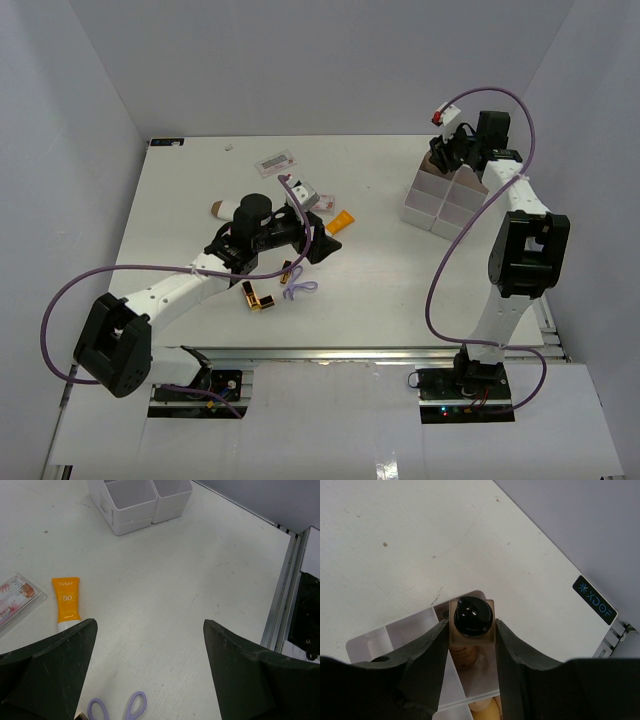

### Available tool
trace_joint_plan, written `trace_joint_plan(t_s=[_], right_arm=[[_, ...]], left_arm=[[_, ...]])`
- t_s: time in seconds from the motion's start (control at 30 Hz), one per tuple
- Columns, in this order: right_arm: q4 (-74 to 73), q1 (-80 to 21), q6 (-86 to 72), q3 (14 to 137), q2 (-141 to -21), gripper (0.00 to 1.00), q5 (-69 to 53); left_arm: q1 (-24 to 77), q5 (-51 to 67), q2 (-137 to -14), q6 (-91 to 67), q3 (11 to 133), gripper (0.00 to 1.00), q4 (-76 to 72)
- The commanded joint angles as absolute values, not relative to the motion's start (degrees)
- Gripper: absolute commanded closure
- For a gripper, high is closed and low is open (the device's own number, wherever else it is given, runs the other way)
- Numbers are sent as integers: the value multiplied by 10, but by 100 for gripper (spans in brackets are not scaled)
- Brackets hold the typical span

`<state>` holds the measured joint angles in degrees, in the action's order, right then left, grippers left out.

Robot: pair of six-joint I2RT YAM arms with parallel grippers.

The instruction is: Organize the makeup

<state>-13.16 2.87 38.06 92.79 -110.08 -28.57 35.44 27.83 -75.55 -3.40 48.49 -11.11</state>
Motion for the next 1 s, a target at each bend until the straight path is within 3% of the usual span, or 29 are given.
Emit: trace_joint_plan(t_s=[0.0,0.17,0.5,0.7,0.97], right_arm=[[-110,27,404,940,-1103,44,-302],[-104,27,407,925,-1101,31,-299],[-112,28,345,877,-990,24,-333],[-256,22,311,812,-875,22,-562],[-297,1,311,622,-735,21,-610]], left_arm=[[356,283,-752,-30,505,2,-113],[356,281,-753,-30,504,2,-112],[355,275,-751,-28,508,2,-103],[353,256,-779,-60,543,2,-55],[352,193,-849,-86,595,2,47]])
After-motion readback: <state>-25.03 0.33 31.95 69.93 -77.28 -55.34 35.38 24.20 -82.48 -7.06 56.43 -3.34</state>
